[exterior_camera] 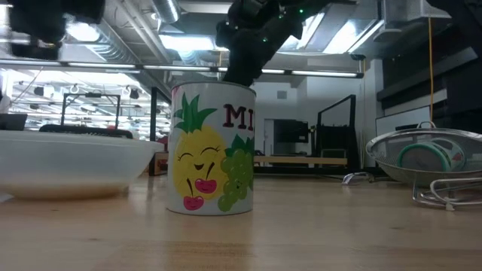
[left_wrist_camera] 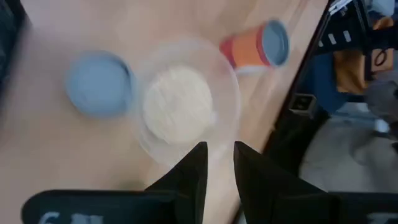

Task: Pick and place cans onto a shelf
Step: Put the green chicken soup can on the shelf

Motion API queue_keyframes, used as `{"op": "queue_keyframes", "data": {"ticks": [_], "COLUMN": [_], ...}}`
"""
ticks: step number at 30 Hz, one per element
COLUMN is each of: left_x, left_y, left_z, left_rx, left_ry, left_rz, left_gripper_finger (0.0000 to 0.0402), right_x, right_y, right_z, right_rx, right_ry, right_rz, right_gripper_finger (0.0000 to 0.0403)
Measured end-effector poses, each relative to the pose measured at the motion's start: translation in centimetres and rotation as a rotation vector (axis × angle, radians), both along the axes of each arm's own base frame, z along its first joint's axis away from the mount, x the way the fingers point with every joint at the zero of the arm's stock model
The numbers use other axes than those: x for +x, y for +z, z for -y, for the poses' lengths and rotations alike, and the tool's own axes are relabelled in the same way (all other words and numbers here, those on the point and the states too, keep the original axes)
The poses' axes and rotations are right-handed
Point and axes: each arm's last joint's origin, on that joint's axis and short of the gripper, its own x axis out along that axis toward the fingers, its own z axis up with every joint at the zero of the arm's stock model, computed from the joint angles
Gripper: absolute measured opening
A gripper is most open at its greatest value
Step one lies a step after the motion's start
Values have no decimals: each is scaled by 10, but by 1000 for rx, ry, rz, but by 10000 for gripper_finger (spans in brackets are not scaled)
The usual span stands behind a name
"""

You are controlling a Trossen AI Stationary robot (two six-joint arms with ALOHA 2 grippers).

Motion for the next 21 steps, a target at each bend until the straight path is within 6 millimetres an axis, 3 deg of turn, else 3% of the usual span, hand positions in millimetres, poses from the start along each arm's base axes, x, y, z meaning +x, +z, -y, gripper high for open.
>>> {"op": "queue_keyframes", "data": {"ticks": [12, 17, 21], "left_x": [11, 18, 26], "left_y": [-10, -12, -6], "left_z": [63, 88, 102], "left_rx": [-330, -359, -287], "left_ry": [167, 193, 196], "left_rz": [-152, -293, -361], "left_gripper_finger": [71, 71, 71], "right_x": [-6, -6, -6], "right_y": [-6, -6, -6], "right_z": [-10, -10, -10], "right_rx": [-25, -31, -34], "right_ry": [80, 88, 93], "right_rz": [-88, -89, -91], "right_gripper_finger": [126, 126, 126]}}
